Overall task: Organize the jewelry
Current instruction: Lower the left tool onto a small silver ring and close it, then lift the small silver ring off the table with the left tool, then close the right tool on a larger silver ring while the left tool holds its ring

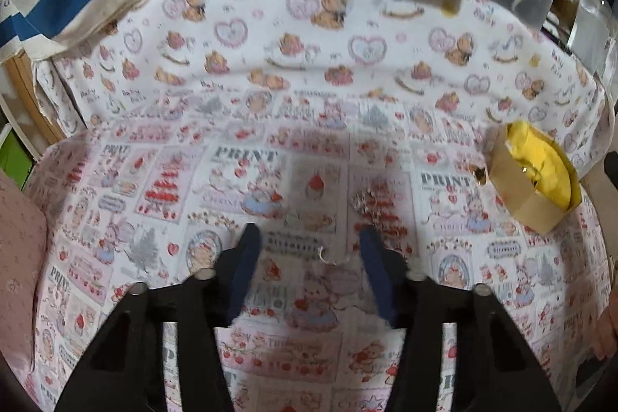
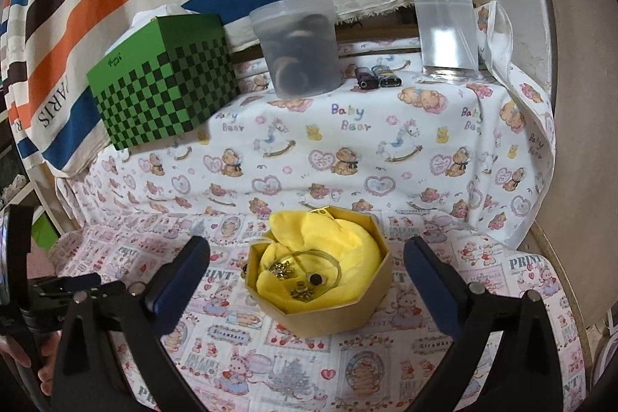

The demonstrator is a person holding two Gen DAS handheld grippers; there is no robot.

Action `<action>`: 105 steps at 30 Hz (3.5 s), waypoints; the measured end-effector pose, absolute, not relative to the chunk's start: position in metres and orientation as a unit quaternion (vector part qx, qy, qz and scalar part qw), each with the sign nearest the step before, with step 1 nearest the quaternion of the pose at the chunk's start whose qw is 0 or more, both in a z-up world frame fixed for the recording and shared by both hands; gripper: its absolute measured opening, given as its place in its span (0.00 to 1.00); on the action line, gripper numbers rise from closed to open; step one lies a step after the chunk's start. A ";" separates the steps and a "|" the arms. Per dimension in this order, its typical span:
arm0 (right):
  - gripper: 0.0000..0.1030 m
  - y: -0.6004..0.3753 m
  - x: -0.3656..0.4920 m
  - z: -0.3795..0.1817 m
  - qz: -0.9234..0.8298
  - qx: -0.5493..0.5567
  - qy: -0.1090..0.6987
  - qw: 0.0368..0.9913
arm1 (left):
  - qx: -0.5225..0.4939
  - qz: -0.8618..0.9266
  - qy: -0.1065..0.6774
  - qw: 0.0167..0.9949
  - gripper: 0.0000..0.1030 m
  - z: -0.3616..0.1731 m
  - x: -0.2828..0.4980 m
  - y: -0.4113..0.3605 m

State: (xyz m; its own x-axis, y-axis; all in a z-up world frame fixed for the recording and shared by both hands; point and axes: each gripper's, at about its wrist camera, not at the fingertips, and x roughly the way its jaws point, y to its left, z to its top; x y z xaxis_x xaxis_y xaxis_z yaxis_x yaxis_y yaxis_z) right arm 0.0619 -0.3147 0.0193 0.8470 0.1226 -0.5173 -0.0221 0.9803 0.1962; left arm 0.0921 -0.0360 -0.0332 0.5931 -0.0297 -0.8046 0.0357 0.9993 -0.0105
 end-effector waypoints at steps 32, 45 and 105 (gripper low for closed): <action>0.97 -0.317 0.070 0.010 0.027 0.094 0.299 0.949 | -0.006 -0.036 0.467 0.884 0.10 -0.040 0.101 -0.036; 0.97 -0.317 0.073 0.008 0.022 0.091 0.305 0.948 | 0.005 -0.027 0.482 0.876 0.10 -0.050 0.106 -0.046; 0.53 -0.162 0.098 -0.029 0.207 0.049 0.467 0.858 | -0.080 0.044 0.382 0.920 0.12 -0.006 0.083 0.024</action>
State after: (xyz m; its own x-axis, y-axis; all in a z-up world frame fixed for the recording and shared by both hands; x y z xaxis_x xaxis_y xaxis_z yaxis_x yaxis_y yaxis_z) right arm 0.0981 -0.1624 -0.0285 0.4785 0.4015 -0.7809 -0.3099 0.9093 0.2776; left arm 0.0829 0.0235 -0.0063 0.7042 0.0191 -0.7097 -0.1415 0.9833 -0.1140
